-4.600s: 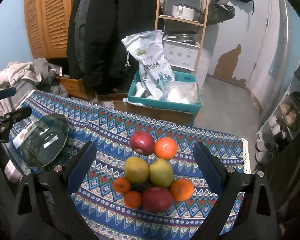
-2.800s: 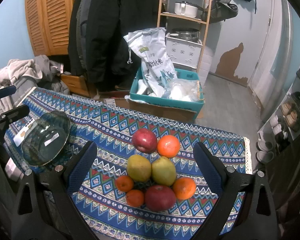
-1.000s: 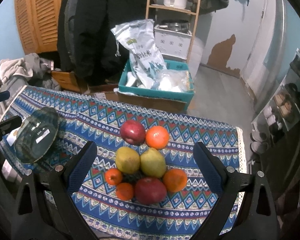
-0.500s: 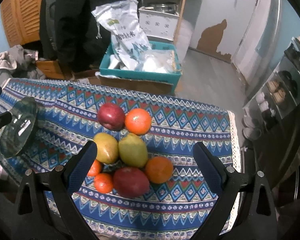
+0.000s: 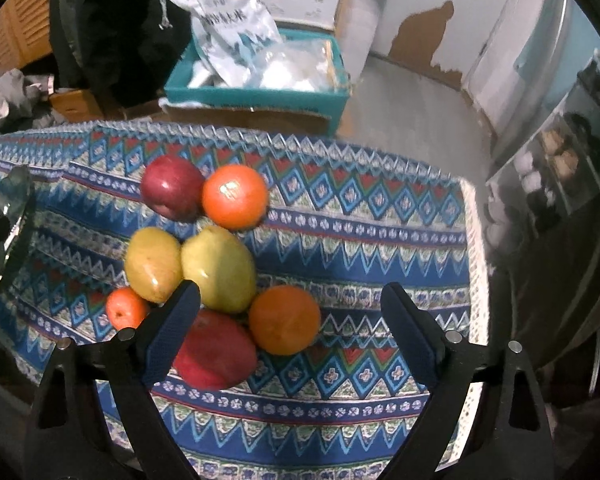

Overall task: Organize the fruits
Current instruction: 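Move both tools down toward the fruit pile, then grasp the large orange with the right tool while the left tool grasps the mango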

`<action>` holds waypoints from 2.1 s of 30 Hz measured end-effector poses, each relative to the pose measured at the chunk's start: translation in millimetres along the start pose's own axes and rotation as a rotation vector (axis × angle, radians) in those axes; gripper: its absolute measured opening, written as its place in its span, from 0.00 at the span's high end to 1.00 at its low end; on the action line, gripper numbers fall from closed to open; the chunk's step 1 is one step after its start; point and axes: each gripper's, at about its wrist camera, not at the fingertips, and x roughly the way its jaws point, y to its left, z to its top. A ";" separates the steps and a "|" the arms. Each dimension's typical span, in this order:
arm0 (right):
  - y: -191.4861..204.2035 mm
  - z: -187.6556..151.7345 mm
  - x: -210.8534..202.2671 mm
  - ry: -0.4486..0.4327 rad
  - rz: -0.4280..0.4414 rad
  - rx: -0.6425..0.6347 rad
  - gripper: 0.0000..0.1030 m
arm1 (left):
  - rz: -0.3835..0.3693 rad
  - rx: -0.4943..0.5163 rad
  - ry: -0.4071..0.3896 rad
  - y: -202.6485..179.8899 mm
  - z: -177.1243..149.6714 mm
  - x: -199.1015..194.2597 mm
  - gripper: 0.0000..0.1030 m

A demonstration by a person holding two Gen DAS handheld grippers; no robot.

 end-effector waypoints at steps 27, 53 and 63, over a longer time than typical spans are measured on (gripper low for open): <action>-24.7 -18.6 103.6 0.258 0.168 0.072 0.18 | -0.141 0.036 0.122 -56.3 5.7 92.4 0.00; -41.7 -32.2 120.7 0.306 0.336 0.283 0.23 | -0.190 0.056 0.258 -76.8 -3.6 153.6 0.00; -53.4 -43.6 110.6 0.281 0.389 0.292 0.37 | -0.261 0.071 0.262 -82.7 -4.8 158.5 0.15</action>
